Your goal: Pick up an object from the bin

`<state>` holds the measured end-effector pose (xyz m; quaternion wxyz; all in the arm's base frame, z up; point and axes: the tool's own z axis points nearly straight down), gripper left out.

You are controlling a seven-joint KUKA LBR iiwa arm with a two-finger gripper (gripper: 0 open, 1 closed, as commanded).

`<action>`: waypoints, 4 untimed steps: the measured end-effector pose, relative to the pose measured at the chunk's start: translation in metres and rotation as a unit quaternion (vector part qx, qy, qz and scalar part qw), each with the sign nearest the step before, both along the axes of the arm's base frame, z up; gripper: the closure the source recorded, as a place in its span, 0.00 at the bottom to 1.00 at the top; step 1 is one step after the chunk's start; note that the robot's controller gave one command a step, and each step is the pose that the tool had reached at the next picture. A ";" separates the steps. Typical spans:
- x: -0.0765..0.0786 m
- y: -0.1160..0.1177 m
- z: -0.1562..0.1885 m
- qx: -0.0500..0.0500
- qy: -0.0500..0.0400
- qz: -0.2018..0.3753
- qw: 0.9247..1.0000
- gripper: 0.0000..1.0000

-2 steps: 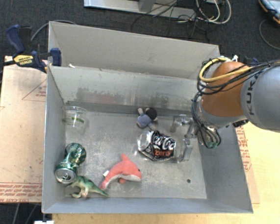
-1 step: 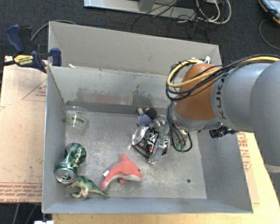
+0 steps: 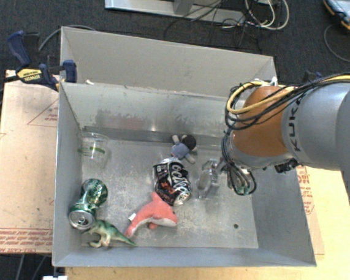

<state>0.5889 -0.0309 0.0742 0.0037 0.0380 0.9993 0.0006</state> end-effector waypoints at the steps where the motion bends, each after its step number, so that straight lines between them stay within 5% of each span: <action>1: 0.000 0.000 0.000 0.000 0.000 0.001 1.000 0.00; 2: 0.000 0.000 0.000 0.000 0.000 0.001 1.000 0.00; 3: 0.003 0.034 0.108 0.000 0.000 0.016 1.000 0.00; 4: 0.018 0.037 0.043 -0.002 -0.004 0.177 0.984 0.00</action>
Offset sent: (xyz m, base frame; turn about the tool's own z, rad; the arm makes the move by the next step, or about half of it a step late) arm 0.0000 0.0000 0.0000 0.0000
